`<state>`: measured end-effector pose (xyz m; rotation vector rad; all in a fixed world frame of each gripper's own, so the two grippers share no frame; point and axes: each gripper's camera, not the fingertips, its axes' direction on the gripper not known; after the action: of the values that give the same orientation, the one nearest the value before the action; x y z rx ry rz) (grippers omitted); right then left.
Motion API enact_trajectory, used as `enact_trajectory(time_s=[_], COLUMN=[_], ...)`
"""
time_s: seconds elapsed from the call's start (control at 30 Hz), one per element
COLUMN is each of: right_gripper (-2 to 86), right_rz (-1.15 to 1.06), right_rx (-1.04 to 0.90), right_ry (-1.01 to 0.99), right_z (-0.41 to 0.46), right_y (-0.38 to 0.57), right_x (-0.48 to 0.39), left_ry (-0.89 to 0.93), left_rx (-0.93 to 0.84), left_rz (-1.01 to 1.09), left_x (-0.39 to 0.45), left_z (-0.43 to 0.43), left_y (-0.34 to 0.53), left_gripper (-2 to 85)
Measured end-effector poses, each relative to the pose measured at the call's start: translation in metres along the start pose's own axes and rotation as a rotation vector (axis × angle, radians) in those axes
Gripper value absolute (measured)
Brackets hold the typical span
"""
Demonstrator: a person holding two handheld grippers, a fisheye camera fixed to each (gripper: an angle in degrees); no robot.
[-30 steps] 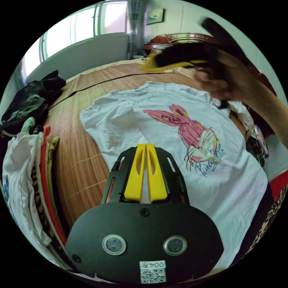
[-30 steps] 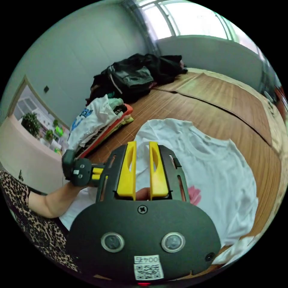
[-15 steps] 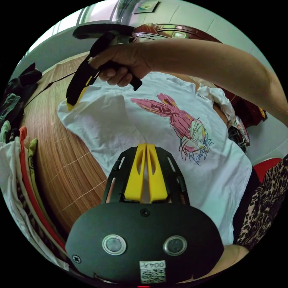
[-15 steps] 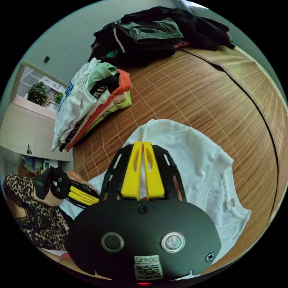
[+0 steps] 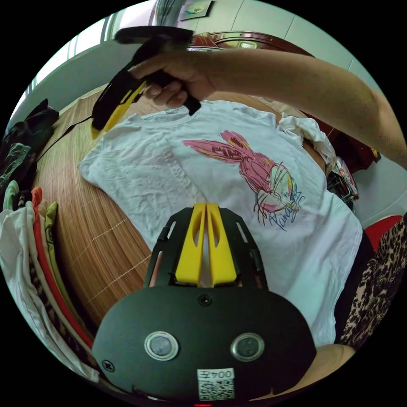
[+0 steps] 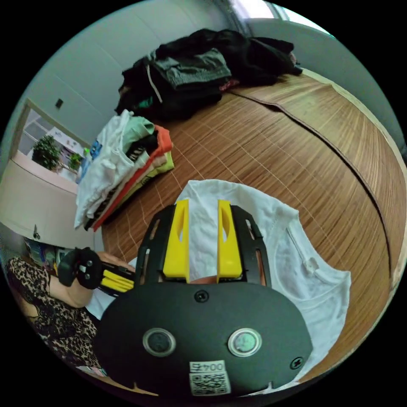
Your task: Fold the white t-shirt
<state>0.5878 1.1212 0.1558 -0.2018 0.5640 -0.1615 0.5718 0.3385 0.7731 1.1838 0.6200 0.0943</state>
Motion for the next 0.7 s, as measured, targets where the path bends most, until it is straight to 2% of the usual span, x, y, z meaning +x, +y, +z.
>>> enact_trajectory(time_s=[0.07,0.17,0.2,0.37,0.43,0.57,0.7], right_gripper=[8.8,6.8,5.1,8.1,8.3,7.9,7.1], right_rz=[0.016,0.054,0.079,0.161,0.165,0.259,0.532], right_rx=[0.004,-0.149,-0.116,0.078,0.077,-0.014,-0.041], right_ry=[-0.013,0.095,0.133,0.103,0.103,0.207,0.331], right_z=[-0.001,0.033,0.033,-0.024,-0.040,-0.056,-0.065], right_y=[0.025,0.055,0.065,0.110,0.148,0.283,0.435], right_x=[-0.003,-0.007,-0.008,-0.041,-0.065,-0.120,-0.154], left_ry=[0.004,0.012,0.018,0.053,0.036,0.065,0.049], left_rx=[0.002,0.007,0.005,0.052,0.088,0.203,0.163], left_rz=[-0.003,-0.013,-0.016,-0.015,-0.017,-0.083,-0.162], left_x=[0.001,0.005,0.005,0.011,0.017,0.028,0.046], left_z=[-0.001,-0.003,-0.003,-0.014,-0.028,-0.068,-0.085], left_y=[0.001,0.003,0.003,0.008,0.011,0.029,0.054], left_gripper=[0.2,0.2,0.2,0.2,0.3,0.3,0.2])
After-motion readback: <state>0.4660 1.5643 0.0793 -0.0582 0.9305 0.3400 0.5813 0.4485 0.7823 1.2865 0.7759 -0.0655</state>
